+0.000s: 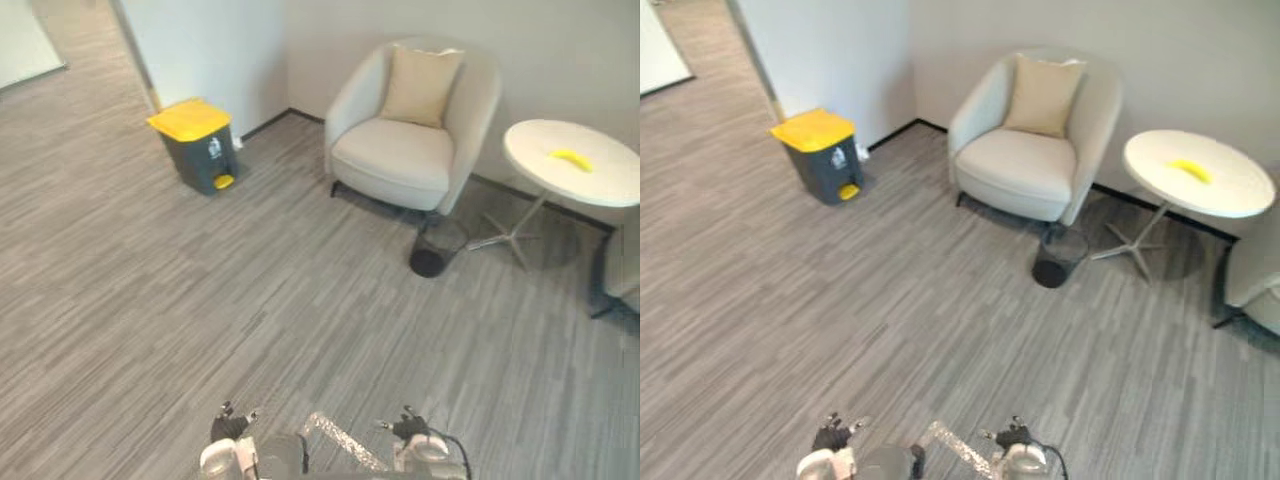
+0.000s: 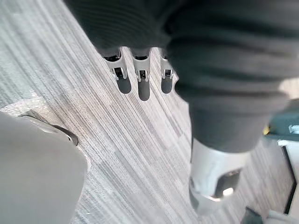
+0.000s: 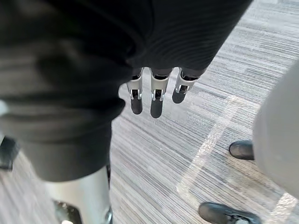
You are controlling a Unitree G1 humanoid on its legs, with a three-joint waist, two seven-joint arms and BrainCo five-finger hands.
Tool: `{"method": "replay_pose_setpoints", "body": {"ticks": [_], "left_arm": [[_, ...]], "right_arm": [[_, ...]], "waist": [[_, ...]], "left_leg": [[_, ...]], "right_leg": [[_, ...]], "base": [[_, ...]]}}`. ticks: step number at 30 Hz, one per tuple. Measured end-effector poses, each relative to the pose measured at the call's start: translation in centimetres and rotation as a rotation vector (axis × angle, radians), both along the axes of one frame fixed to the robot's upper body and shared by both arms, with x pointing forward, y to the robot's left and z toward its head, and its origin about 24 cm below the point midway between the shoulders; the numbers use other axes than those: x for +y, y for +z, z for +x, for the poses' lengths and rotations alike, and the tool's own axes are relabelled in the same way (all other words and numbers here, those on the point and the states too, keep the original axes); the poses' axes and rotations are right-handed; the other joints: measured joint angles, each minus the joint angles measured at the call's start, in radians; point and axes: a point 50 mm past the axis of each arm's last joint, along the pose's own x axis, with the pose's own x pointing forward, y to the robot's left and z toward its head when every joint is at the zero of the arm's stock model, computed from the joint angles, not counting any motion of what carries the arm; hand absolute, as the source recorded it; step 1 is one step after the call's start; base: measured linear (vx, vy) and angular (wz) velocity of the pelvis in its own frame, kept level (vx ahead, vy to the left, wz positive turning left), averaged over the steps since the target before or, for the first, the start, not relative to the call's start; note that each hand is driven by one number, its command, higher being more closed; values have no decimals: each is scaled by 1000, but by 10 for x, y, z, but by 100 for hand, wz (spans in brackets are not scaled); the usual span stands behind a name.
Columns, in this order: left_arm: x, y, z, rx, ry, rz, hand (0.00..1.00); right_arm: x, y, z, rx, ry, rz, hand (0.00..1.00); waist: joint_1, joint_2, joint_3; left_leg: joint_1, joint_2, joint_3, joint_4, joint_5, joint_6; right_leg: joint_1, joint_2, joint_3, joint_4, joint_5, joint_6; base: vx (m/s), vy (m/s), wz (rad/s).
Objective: Organize the slippers on the shoe rack
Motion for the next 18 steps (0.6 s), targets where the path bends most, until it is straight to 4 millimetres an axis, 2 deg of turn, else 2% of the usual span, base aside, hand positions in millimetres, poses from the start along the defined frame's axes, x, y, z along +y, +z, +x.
{"method": "replay_pose_setpoints", "body": {"ticks": [1,2,3,4,5,7,8,10,11,12,13,15,16,17,18], "left_arm": [[-1,-1,-2,9,-5,-3,0],[-1,-1,-2,11,-5,-4,0],[-1,-3,-6,30,-9,-5,0],[1,-4,-7,38,-17,-8,0],[1,-4,-7,37,-22,-9,0],[3,-4,-3,43,-76,2,0],[3,-5,-3,48,-91,5,0],[5,-5,1,61,-137,17,0],[4,-6,0,65,-140,15,0],[3,-6,0,64,-139,12,0],[-2,-6,0,63,-137,3,0],[-2,-6,0,62,-136,1,0],[-3,-6,1,58,-136,0,0],[-3,-4,4,41,-130,1,0],[-3,-2,7,25,-121,4,0]], "right_arm": [[-1,-1,-4,3,-6,-2,0],[-1,-1,-4,0,-6,-2,0],[-1,-1,-5,-1,-5,0,0],[-1,-1,-5,-3,-6,0,0],[-2,-1,-5,-3,-9,1,0],[-5,-1,-4,-2,-14,1,0],[-6,-1,-4,-1,-13,-1,0],[-7,-2,-3,3,-5,-8,0],[-12,-2,-4,7,-24,-13,0],[-13,-2,-5,10,-29,-15,0],[-18,-3,-5,14,-31,-25,0],[-18,-3,-5,14,-33,-25,0],[-18,-2,-4,12,-36,-25,0],[-19,-2,-4,11,-41,-25,0],[-19,-1,-3,4,-45,-25,0]], "waist": [[0,6,1],[1,5,0],[-6,10,-5],[-6,6,-8],[-6,3,-10],[-14,2,-11],[-16,0,-11],[-25,-16,-10],[-28,-7,-7],[-29,-5,-7],[-28,12,-6],[-29,17,-4],[-29,21,-3],[-26,17,2],[-21,24,12]], "left_leg": [[35,9,50,-15,-17,6],[43,10,56,-16,-18,7],[71,25,111,-33,-25,12],[96,36,142,-57,-25,12],[106,41,153,-64,-25,12],[109,68,174,-71,-25,11],[109,70,172,-71,-25,11],[116,49,128,-64,-25,4],[128,49,84,-72,-12,-15],[131,50,76,-75,-12,-15],[139,67,65,-79,-13,-19],[133,82,66,-58,-23,-35],[119,94,66,-14,-33,-52],[64,118,64,114,-39,-61],[8,144,63,263,-36,-62]], "right_leg": [[-28,-6,-11,83,-11,12],[-34,-6,-16,99,-12,13],[-63,-11,-46,150,-13,14],[-79,-35,-141,146,-14,15],[-85,-46,-178,142,-16,19],[-99,-87,-387,61,-9,10],[-98,-89,-411,32,2,3],[-82,-85,-426,-62,94,-6],[-62,-76,-421,-87,100,-11],[-56,-73,-419,-96,100,-11],[-37,-53,-410,-131,105,-17],[-25,-38,-408,-149,109,-22],[-20,-25,-403,-159,109,-23],[-14,-11,-388,-164,103,-33],[-3,6,-362,-161,96,-44]], "base": [[114,159,-112],[101,139,-108],[105,105,-99],[132,79,-97],[171,18,-81],[211,-68,-56],[144,-98,-28],[121,-152,-12],[127,-156,-8],[143,-186,-18],[72,-126,-16],[65,-118,-11],[47,-91,-16],[77,-97,-38],[42,-60,-41]]}}
